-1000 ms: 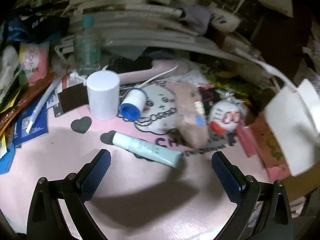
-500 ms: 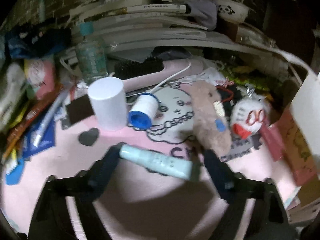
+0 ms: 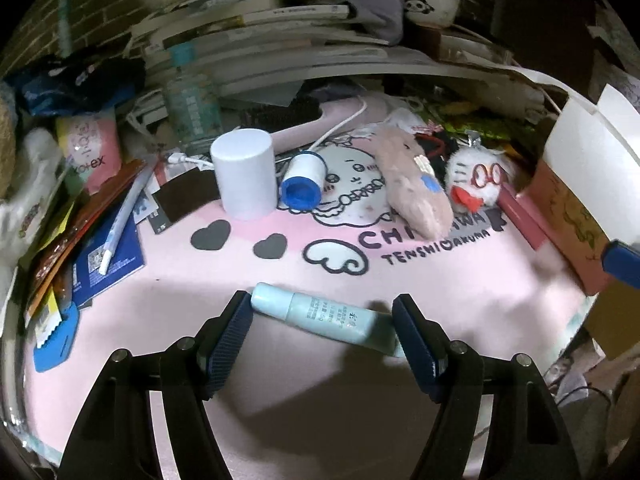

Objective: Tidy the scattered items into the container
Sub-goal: 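Grasp the light-blue tube on the mat with the left gripper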

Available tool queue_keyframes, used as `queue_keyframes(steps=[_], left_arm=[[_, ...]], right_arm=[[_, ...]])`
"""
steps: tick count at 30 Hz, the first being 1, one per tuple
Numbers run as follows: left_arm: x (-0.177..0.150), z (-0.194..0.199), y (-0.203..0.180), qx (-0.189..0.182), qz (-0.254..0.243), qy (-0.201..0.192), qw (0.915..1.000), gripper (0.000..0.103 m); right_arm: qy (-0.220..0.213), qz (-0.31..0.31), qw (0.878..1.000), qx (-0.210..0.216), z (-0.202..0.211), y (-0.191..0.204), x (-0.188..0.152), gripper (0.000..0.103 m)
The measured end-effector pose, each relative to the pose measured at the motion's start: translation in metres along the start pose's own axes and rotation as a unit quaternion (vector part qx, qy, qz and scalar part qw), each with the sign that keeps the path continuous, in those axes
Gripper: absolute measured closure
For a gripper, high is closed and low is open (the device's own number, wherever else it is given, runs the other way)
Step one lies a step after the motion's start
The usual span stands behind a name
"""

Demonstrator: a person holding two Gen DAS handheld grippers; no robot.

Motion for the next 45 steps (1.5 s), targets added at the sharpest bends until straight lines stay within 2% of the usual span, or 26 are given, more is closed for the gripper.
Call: queue_keyframes(steps=[1, 3, 5, 7, 8, 9, 10, 13, 15, 18, 23, 26, 28, 30, 31, 34, 36, 39, 43, 45], left_arm=[[0.001, 0.0, 0.0, -0.001, 0.002, -0.002, 1.0, 0.039], [0.003, -0.001, 0.0, -0.01, 0.012, -0.007, 0.9998, 0.065], [0.005, -0.004, -0.002, -0.011, 0.013, -0.009, 0.9998, 0.066], [0.005, -0.005, -0.006, -0.008, 0.0, -0.007, 0.9999, 0.059], [0.005, -0.006, -0.008, -0.011, -0.007, -0.005, 0.9999, 0.043], [0.005, -0.007, -0.009, -0.013, -0.014, -0.002, 0.9998, 0.02], [0.004, -0.009, -0.01, -0.01, -0.022, 0.002, 0.9997, 0.011], [0.001, -0.011, -0.008, 0.016, -0.02, 0.008, 0.9996, 0.009], [0.0, -0.009, -0.007, 0.023, 0.006, 0.002, 0.9997, 0.009], [-0.007, -0.004, -0.003, 0.056, 0.055, -0.02, 0.9967, 0.009], [-0.019, 0.007, -0.008, 0.052, 0.091, -0.068, 0.9922, 0.009], [-0.021, 0.008, -0.014, 0.06, 0.093, -0.083, 0.9904, 0.009], [-0.02, 0.005, -0.018, 0.078, 0.089, -0.091, 0.9888, 0.013], [-0.02, 0.006, -0.017, 0.105, 0.082, -0.097, 0.9863, 0.038], [-0.02, 0.007, -0.016, 0.115, 0.08, -0.1, 0.9851, 0.045], [-0.02, 0.008, -0.011, 0.115, 0.086, -0.107, 0.9839, 0.062], [-0.021, 0.01, -0.006, 0.111, 0.083, -0.109, 0.9842, 0.077], [-0.021, 0.012, 0.002, 0.091, 0.074, -0.107, 0.9873, 0.089], [-0.021, 0.012, 0.004, 0.09, 0.058, -0.11, 0.9882, 0.086], [-0.021, 0.011, 0.002, 0.067, 0.061, -0.114, 0.9894, 0.059]], right_arm=[[0.001, 0.0, 1.0, 0.002, -0.001, 0.001, 0.0, 0.001], [0.002, -0.002, 1.0, 0.007, -0.002, 0.002, -0.001, 0.001], [0.006, -0.004, 1.0, 0.009, -0.004, 0.003, -0.002, 0.001], [0.008, -0.007, 1.0, 0.01, -0.005, 0.001, -0.003, 0.001], [0.009, -0.008, 1.0, 0.01, -0.005, 0.001, -0.003, 0.001], [0.011, -0.009, 1.0, 0.01, -0.005, 0.0, -0.003, 0.001], [0.012, -0.01, 1.0, 0.011, -0.006, -0.001, -0.004, 0.001], [0.014, -0.014, 1.0, 0.012, -0.006, -0.003, -0.004, 0.001], [0.015, -0.016, 1.0, 0.012, -0.007, -0.004, -0.005, 0.001], [0.015, -0.019, 1.0, 0.016, -0.008, -0.004, -0.005, 0.001], [0.003, -0.028, 0.999, 0.035, -0.002, -0.003, -0.004, 0.0], [-0.029, -0.019, 0.999, 0.03, 0.011, -0.003, 0.002, 0.001], [-0.055, -0.024, 0.998, 0.028, 0.022, -0.005, 0.008, 0.0], [-0.087, -0.03, 0.996, 0.012, 0.033, -0.01, 0.015, 0.001], [-0.104, -0.035, 0.994, 0.004, 0.038, -0.014, 0.019, 0.0], [-0.121, -0.062, 0.991, -0.002, 0.043, -0.026, 0.027, 0.0], [-0.123, -0.082, 0.989, 0.0, 0.043, -0.033, 0.028, 0.0], [-0.123, -0.088, 0.989, -0.001, 0.043, -0.038, 0.028, 0.0], [-0.122, -0.077, 0.99, 0.0, 0.042, -0.033, 0.027, 0.0], [-0.122, -0.073, 0.99, 0.0, 0.042, -0.031, 0.027, 0.001]])
Point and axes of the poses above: each gripper's, at about its wrist camera, not at the fingertips, and z roughly against the way its jaws point, y to its left, x to its top, the point moved 6 cm from there along -z, roughly the way its jaws point, and after that the axes turned 5 degrees about x, right-handed, at the moved point
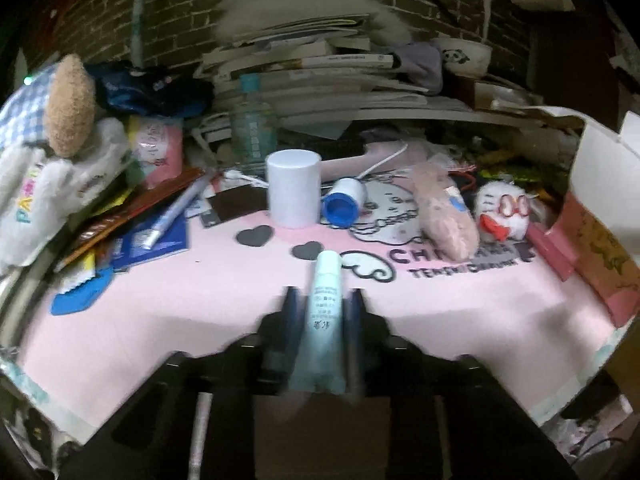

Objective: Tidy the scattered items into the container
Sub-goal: 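Grasp the light-blue tube on the mat with the left gripper, then carry the blue tube with the left gripper into the white box and release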

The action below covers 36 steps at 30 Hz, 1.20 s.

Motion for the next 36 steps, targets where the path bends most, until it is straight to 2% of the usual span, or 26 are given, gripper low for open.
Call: queue_keyframes(steps=[4, 6, 7, 16, 22, 25, 28, 31, 36], left_arm=[[0.001, -0.004, -0.008, 0.013, -0.014, -0.003, 0.9998, 0.064], [0.003, -0.004, -0.009, 0.01, -0.012, -0.003, 0.9999, 0.088], [0.003, -0.005, -0.009, 0.009, -0.011, -0.003, 0.9999, 0.091], [0.007, -0.006, -0.007, 0.007, -0.011, -0.001, 0.9999, 0.092], [0.038, 0.011, 0.008, -0.004, -0.002, -0.023, 0.9997, 0.092], [0.069, 0.032, 0.01, -0.043, -0.006, -0.042, 0.9982, 0.092], [0.108, 0.056, 0.0, -0.129, -0.002, -0.052, 0.9903, 0.092], [0.143, 0.078, -0.025, -0.167, -0.039, -0.059, 0.9834, 0.092], [0.185, 0.104, -0.099, -0.265, -0.1, -0.033, 0.9584, 0.092]], right_arm=[[0.002, -0.001, 1.0, 0.0, -0.001, 0.0, -0.001, 0.001], [-0.001, 0.002, 1.0, -0.005, -0.003, -0.001, -0.002, 0.0], [-0.002, 0.004, 1.0, -0.008, -0.005, -0.001, -0.003, 0.0], [0.014, 0.002, 1.0, -0.015, -0.03, -0.004, -0.01, 0.0], [0.034, 0.01, 0.999, -0.028, -0.039, -0.005, -0.016, 0.0], [0.059, 0.01, 0.998, -0.032, -0.048, -0.006, -0.021, 0.0], [0.08, 0.012, 0.996, -0.038, -0.055, -0.005, -0.025, 0.0], [0.102, 0.007, 0.994, -0.037, -0.061, -0.006, -0.029, 0.001], [0.123, -0.011, 0.992, -0.037, -0.067, -0.012, -0.037, 0.001]])
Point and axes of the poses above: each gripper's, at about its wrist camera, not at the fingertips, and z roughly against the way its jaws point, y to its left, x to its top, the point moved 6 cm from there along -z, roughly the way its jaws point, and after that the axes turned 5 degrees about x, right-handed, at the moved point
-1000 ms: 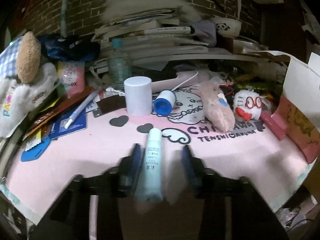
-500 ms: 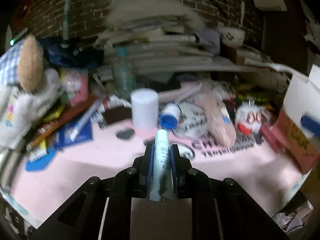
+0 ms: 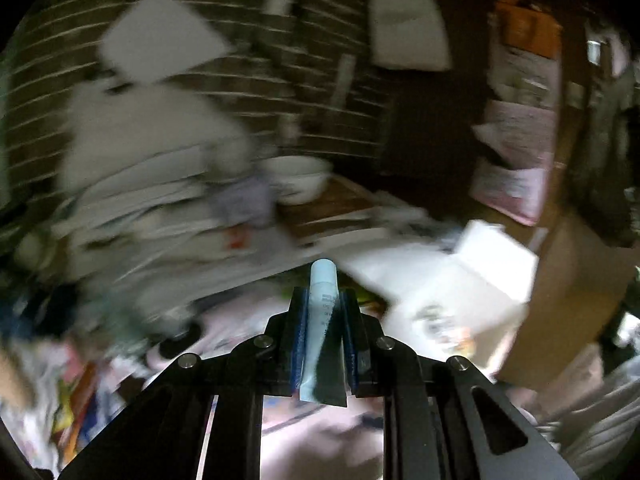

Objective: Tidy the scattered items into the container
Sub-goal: 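Carry the blue tube with the left gripper into the white box and release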

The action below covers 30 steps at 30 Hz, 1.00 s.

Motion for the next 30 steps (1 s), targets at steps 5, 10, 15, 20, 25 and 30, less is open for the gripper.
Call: queue_keyframes(steps=[5, 10, 15, 20, 25, 30], left_arm=[[0.024, -0.037, -0.064, -0.055, -0.052, 0.072, 0.9946, 0.092], [0.024, -0.08, -0.117, -0.081, -0.095, 0.146, 0.9813, 0.092], [0.001, -0.121, -0.151, -0.089, -0.133, 0.222, 0.9618, 0.092], [-0.018, -0.149, -0.162, -0.084, -0.141, 0.257, 0.9523, 0.092], [-0.032, -0.169, -0.169, -0.083, -0.146, 0.299, 0.9395, 0.092], [-0.037, -0.181, -0.169, -0.074, -0.148, 0.314, 0.935, 0.091]], right_arm=[[0.007, -0.017, 1.0, 0.0, -0.006, -0.005, -0.002, 0.001], [0.014, -0.033, 0.999, 0.005, -0.011, -0.009, -0.006, 0.001], [0.022, -0.047, 0.999, 0.009, -0.015, -0.016, -0.011, 0.001], [0.029, -0.051, 0.998, 0.01, -0.018, -0.021, -0.016, 0.001], [0.035, -0.066, 0.997, 0.013, -0.021, -0.029, -0.02, 0.001], [0.044, -0.073, 0.996, 0.006, -0.03, -0.036, -0.026, 0.001]])
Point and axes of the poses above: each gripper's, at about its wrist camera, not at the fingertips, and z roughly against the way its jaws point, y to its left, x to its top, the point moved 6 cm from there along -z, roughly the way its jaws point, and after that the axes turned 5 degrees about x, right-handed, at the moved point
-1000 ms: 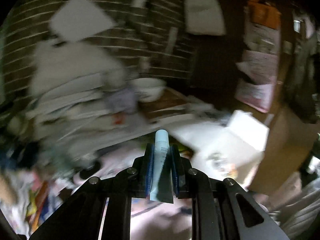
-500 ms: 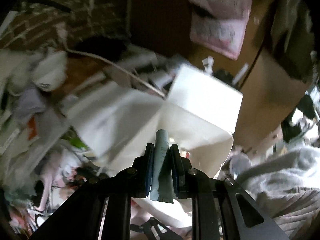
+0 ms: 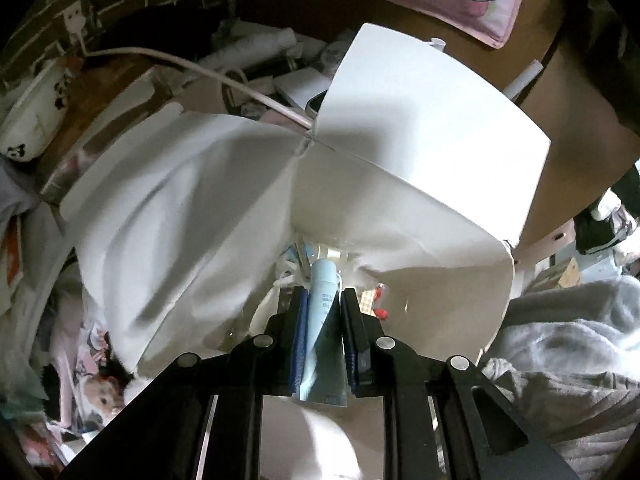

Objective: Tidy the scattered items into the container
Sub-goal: 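Carry the blue tube with the left gripper into the white box and release, then grasp the pink fuzzy plush with a blue heart with the right gripper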

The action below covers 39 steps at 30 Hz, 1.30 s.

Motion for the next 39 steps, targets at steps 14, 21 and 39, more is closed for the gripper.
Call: queue_keyframes(steps=[14, 21, 39], left_arm=[[-0.005, 0.036, 0.013, 0.001, 0.006, -0.056, 0.9984, 0.008], [-0.047, 0.11, 0.063, -0.014, 0.094, -0.137, 0.986, 0.0], [-0.276, 0.123, 0.183, 0.174, 0.356, -0.236, 0.8872, 0.0]], right_arm=[[-0.012, 0.027, 0.999, -0.041, 0.003, -0.016, -0.001, 0.0], [-0.044, 0.075, 0.994, -0.061, 0.011, -0.007, -0.007, 0.001], [-0.046, 0.132, 0.987, -0.082, -0.011, 0.033, 0.015, 0.043]])
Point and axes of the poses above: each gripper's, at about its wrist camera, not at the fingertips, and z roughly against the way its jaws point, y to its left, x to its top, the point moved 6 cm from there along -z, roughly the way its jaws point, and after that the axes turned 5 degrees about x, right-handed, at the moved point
